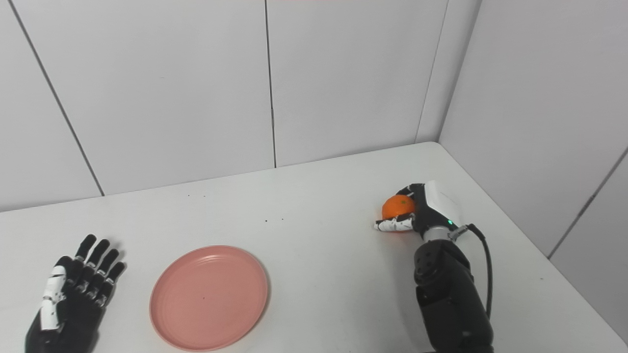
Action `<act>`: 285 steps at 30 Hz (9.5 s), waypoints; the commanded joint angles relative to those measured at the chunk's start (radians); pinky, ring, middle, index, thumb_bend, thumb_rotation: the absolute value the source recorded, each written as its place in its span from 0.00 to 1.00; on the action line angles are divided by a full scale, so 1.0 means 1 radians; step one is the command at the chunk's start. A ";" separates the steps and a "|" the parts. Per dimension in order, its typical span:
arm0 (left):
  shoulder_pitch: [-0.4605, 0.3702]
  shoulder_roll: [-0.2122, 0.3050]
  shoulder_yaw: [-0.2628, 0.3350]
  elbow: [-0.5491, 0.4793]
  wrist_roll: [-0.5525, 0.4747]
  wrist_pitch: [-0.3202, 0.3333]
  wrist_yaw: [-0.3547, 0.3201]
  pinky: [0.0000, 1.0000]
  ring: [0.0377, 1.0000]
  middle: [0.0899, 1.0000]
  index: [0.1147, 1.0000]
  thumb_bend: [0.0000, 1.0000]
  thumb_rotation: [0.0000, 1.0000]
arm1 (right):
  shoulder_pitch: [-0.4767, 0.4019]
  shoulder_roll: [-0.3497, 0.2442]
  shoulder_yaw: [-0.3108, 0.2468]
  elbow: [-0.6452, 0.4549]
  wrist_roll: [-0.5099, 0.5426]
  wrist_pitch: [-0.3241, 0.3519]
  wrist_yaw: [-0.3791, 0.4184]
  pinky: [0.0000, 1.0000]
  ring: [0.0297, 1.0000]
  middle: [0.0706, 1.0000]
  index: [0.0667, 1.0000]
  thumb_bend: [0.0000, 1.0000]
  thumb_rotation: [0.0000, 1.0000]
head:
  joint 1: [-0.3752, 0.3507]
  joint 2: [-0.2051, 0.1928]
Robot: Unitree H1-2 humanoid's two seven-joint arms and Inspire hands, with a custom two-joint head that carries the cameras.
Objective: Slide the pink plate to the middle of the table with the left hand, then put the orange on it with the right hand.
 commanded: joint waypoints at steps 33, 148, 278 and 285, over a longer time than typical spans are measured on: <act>0.041 -0.018 -0.014 -0.018 0.009 0.076 0.041 1.00 1.00 1.00 1.00 0.27 1.00 | -0.037 0.040 0.069 -0.389 -0.008 -0.007 -0.036 0.37 0.43 0.45 0.45 0.52 0.14 | 0.056 0.013; 0.067 -0.233 -0.164 -0.040 0.324 -0.039 0.237 0.93 0.92 0.92 0.92 0.39 1.00 | -0.010 0.201 0.692 -0.144 -0.067 -0.259 0.014 0.28 0.38 0.51 0.67 0.86 0.29 | 0.701 0.100; 0.138 -0.134 -0.229 -0.234 0.619 -0.216 0.249 1.00 1.00 1.00 1.00 0.39 1.00 | 0.243 0.373 0.247 -0.296 0.732 -0.323 -0.082 1.00 0.99 1.00 1.00 0.28 1.00 | 0.587 -0.003; 0.134 -0.129 -0.241 -0.226 0.596 -0.190 0.220 1.00 1.00 1.00 1.00 0.44 1.00 | 0.238 0.368 0.240 -0.294 0.745 -0.318 -0.075 1.00 0.99 1.00 1.00 0.27 1.00 | 0.597 -0.003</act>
